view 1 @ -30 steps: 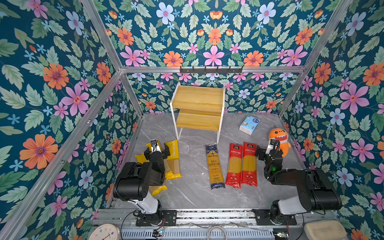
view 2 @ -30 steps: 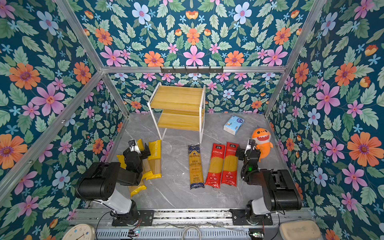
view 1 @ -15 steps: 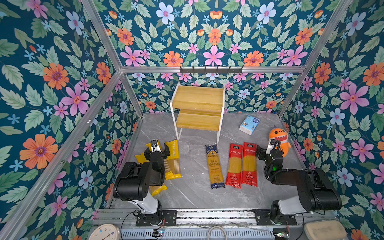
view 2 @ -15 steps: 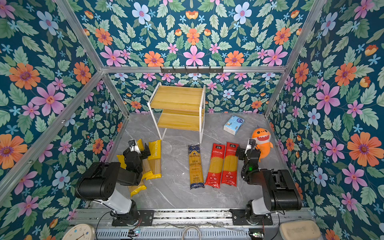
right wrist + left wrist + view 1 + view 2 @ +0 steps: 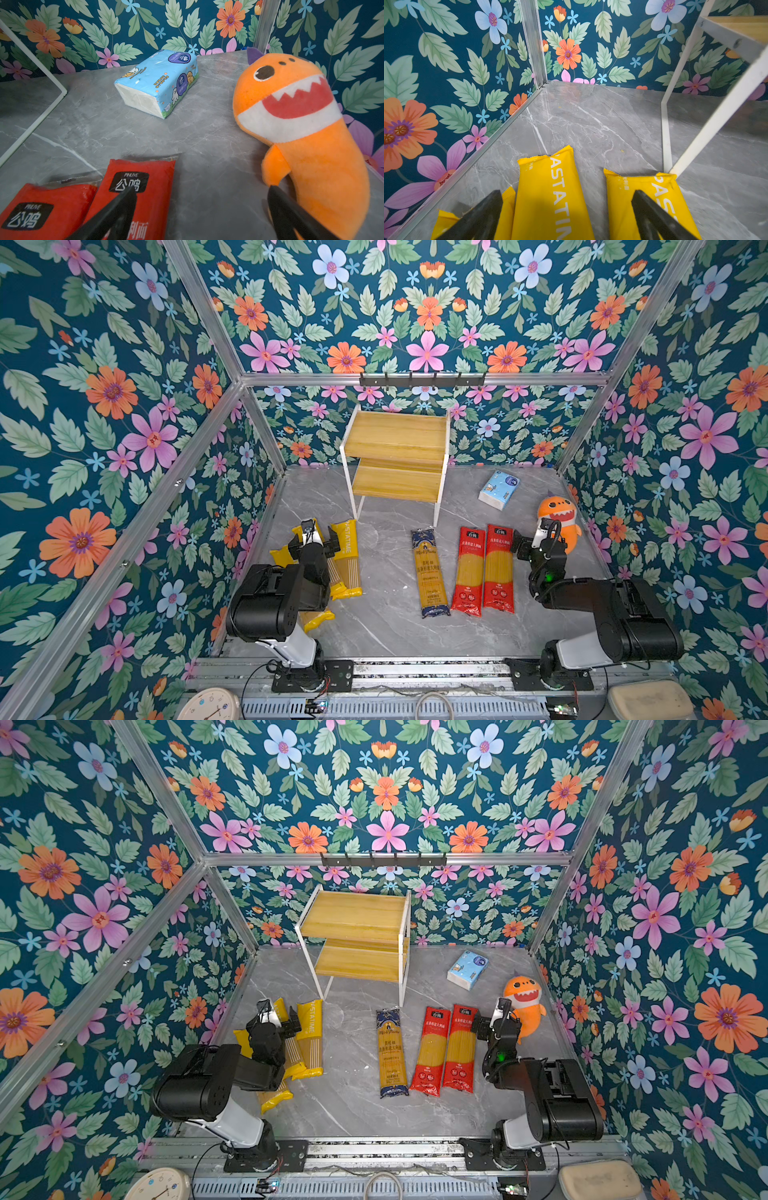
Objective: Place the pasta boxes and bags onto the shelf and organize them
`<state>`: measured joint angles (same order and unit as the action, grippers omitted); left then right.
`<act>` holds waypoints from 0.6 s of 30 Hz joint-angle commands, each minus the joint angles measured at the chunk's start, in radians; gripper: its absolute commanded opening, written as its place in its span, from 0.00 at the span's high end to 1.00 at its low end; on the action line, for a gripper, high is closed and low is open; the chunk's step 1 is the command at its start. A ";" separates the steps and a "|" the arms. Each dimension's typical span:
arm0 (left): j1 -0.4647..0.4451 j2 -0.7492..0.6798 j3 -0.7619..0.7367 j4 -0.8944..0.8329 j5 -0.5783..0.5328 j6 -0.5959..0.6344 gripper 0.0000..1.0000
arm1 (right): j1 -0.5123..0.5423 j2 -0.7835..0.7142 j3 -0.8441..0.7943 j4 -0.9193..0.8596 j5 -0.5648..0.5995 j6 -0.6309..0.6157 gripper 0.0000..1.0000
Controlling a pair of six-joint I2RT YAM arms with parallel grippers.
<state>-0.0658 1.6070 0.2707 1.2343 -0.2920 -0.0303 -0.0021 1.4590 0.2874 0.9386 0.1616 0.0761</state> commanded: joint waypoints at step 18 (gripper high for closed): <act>-0.120 -0.254 -0.015 -0.108 -0.259 0.067 0.00 | 0.067 -0.400 0.411 -0.973 0.141 0.291 0.01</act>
<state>-0.1822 1.4319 0.2127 1.2758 -0.4492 0.0307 0.0620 1.0924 0.6247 0.2974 0.3115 0.1959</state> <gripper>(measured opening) 0.996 0.991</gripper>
